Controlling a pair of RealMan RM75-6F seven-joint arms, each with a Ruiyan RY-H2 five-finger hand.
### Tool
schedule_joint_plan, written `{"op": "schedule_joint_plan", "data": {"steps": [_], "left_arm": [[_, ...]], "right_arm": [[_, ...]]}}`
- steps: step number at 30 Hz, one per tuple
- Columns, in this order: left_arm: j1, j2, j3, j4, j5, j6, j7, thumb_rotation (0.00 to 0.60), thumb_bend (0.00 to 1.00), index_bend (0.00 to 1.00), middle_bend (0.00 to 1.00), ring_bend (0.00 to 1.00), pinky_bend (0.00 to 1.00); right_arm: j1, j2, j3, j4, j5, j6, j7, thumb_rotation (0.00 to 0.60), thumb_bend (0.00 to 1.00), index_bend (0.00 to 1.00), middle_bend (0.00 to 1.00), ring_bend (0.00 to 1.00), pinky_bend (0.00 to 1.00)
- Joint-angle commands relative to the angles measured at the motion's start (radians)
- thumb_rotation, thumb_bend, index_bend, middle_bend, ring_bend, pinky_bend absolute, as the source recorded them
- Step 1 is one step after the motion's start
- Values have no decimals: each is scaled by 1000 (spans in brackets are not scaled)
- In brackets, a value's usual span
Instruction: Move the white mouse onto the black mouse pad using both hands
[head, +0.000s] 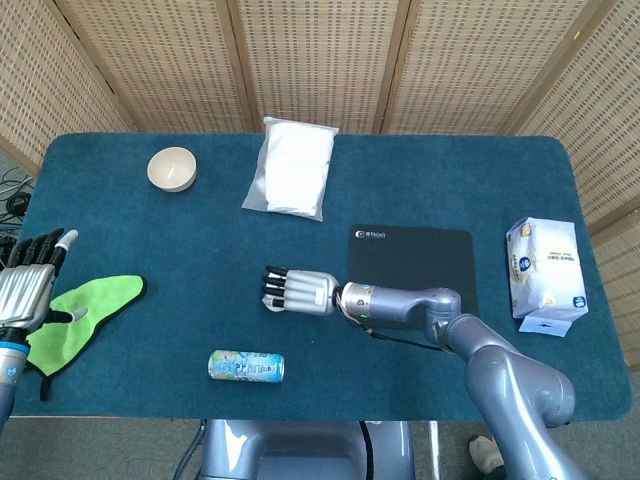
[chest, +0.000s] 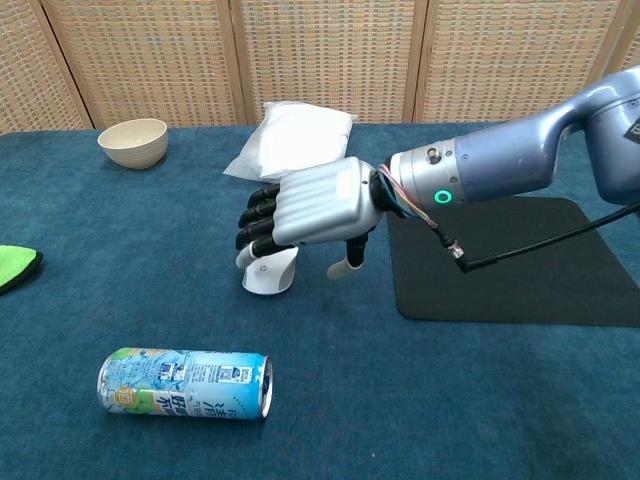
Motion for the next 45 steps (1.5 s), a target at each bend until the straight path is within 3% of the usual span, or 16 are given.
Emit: {"op": "schedule_joint_plan", "data": {"steps": [1,16,22,27,33,38,45], "left_arm": [[0,-2,-3,4,-4,-3,-1,600,0,0,0,0,0],[-5,-11,-16,19,-28,-29,12,600,0,0,0,0,0],[-4,-12,-20,23,-28,-32,10,600,0,0,0,0,0],[-3,-11,-23,24,-29,-33,6,600,0,0,0,0,0],[-1,-9,-27,28,-32,-37,-1,600,0,0,0,0,0],[-1,-7,-27,29,-31,-45,-5,600,0,0,0,0,0],[2,-3,-27,24,-20,-48,-13,600,0,0,0,0,0]], "right_arm": [[16,-32,-22,52,14,14,31,600,363,104,97,14,69],[29,-119,-61,163,76,-26,59,600,346,104,98,15,90],[27,-130,-84,182,84,-23,63,600,358,113,135,58,144],[25,-146,-105,200,83,-3,77,600,502,189,224,149,239],[12,-166,-132,243,72,76,100,600,734,500,443,340,395],[-6,-156,-149,273,64,154,103,600,811,520,468,368,421],[-38,-71,-176,301,49,267,34,600,813,521,472,374,424]]}}
